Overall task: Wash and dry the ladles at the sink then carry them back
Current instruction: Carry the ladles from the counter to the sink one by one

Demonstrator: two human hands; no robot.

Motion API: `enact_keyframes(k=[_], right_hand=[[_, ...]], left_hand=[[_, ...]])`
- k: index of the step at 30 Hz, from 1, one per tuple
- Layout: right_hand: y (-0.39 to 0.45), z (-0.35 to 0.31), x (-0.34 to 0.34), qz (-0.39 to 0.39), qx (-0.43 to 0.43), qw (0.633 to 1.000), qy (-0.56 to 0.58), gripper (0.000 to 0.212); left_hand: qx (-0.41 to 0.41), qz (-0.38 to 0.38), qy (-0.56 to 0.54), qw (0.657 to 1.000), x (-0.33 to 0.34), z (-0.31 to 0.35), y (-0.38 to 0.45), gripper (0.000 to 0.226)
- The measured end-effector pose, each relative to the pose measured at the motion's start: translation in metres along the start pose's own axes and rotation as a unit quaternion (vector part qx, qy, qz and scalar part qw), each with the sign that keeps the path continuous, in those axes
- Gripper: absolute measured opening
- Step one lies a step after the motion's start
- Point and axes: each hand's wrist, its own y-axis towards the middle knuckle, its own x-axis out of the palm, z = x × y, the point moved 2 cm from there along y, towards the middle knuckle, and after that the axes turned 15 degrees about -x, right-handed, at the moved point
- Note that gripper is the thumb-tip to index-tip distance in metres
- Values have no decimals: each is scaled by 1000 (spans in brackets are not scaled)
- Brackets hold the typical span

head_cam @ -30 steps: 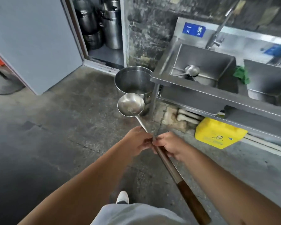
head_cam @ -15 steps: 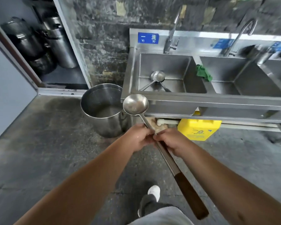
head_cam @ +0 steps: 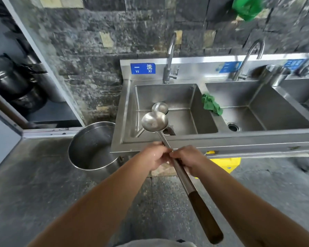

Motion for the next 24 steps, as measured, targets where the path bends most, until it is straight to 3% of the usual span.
enact_keyframes(k=[5, 8, 14, 20, 24], right_hand=[[50, -16, -13, 25, 9, 1000, 3, 7], [87, -19, -18, 40, 18, 999, -15, 18], [166, -25, -12, 70, 48, 996, 2, 21], [244, -42, -3, 106, 96, 989, 37, 5], [301, -41, 6, 123, 126, 983, 53, 13]], left_hand=[[-21, 15, -3, 1000, 4, 39, 42, 20], [-34, 14, 2, 999, 3, 62, 73, 20], [-56, 13, 30, 998, -14, 113, 150, 25], [-93, -22, 53, 994, -32, 166, 226, 23], [-109, -23, 79, 991, -47, 195, 277, 29]])
